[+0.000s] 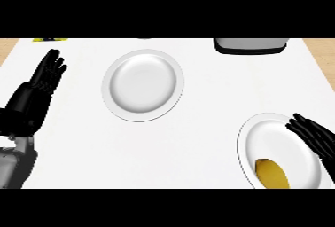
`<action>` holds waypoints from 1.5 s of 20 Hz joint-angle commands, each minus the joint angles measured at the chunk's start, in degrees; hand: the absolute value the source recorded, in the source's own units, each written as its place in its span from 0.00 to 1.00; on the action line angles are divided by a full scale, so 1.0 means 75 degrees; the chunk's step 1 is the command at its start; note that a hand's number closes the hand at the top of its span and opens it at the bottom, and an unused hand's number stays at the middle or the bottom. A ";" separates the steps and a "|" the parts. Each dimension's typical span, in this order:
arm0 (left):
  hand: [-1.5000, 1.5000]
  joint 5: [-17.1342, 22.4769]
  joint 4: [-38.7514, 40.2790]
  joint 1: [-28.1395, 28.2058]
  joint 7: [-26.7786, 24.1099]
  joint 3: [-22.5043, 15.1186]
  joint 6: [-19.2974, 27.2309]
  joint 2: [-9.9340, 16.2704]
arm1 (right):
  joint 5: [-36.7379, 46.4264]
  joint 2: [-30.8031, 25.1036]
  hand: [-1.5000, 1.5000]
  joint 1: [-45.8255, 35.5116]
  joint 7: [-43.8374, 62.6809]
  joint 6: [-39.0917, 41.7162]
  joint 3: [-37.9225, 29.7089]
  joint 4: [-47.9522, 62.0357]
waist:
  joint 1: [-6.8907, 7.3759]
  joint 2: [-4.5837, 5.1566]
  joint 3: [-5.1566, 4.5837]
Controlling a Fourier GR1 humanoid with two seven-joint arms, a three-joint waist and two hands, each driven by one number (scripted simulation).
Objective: Pick the lemon from the plate and place it in the plate
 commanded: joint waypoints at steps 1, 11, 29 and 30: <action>0.50 0.0064 -0.0154 0.0001 0.0191 -0.0006 -0.0130 0.0059 | 0.0103 -0.1507 0.00 -0.0336 0.1236 0.0472 -0.0752 -0.0013 | 0.0155 0.0008 -0.0007; 0.50 0.0134 0.0001 -0.0394 0.0474 0.0161 -0.0354 0.0107 | 0.0561 -0.3375 0.00 -0.0461 0.2870 0.2538 -0.0072 -0.0211 | 0.0187 0.0026 0.0008; 0.50 -0.0452 -0.0286 -0.0041 0.0404 0.0483 -0.0574 -0.0570 | 0.3591 -0.1359 0.00 -0.1173 0.3878 0.3323 0.0988 0.0896 | 0.0115 0.0004 0.0012; 0.50 -0.0627 -0.0198 -0.0004 0.0272 0.0455 -0.0517 -0.0649 | 0.3998 -0.1258 0.00 -0.1152 0.3285 0.3366 0.0964 0.1331 | 0.0114 0.0007 0.0014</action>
